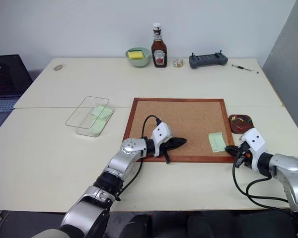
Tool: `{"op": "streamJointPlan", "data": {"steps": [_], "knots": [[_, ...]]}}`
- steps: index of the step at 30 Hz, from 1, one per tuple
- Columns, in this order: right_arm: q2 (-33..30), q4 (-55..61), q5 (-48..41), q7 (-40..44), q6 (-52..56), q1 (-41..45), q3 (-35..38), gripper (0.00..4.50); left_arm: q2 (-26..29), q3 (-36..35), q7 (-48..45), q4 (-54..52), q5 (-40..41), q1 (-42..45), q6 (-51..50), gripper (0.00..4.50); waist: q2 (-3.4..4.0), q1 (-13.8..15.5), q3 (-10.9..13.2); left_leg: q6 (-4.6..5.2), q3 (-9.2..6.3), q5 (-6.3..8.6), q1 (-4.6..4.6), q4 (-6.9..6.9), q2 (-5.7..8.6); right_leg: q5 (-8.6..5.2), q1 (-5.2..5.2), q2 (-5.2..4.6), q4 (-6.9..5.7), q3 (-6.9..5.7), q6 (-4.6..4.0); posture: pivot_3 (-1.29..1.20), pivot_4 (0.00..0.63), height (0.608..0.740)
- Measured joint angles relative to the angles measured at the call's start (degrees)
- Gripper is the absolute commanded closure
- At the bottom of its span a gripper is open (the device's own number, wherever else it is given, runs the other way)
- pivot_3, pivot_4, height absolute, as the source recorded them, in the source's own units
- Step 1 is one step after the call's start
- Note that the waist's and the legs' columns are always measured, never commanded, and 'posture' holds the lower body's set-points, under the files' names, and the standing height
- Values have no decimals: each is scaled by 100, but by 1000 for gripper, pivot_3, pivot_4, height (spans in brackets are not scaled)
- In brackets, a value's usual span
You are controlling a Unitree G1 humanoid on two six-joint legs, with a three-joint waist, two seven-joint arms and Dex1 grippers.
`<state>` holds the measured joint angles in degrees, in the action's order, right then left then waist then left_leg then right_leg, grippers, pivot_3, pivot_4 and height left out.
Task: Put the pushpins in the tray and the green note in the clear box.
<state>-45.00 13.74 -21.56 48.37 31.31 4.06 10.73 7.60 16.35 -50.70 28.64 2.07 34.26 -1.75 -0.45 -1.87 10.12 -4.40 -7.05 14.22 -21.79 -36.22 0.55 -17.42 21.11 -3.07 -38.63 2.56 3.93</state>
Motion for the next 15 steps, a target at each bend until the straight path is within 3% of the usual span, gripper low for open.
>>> {"op": "streamJointPlan", "data": {"steps": [15], "knots": [[-41, 189, -343, -86, 324, 18, 177, 4460, -2, 18, 4, -1, -17, 2, 0, 4500, -1, 6, -2, 0, 0, 0, -1, 0, 0, 0, -2, 0, 2, -1, 0, 0, 150, 740]]}}
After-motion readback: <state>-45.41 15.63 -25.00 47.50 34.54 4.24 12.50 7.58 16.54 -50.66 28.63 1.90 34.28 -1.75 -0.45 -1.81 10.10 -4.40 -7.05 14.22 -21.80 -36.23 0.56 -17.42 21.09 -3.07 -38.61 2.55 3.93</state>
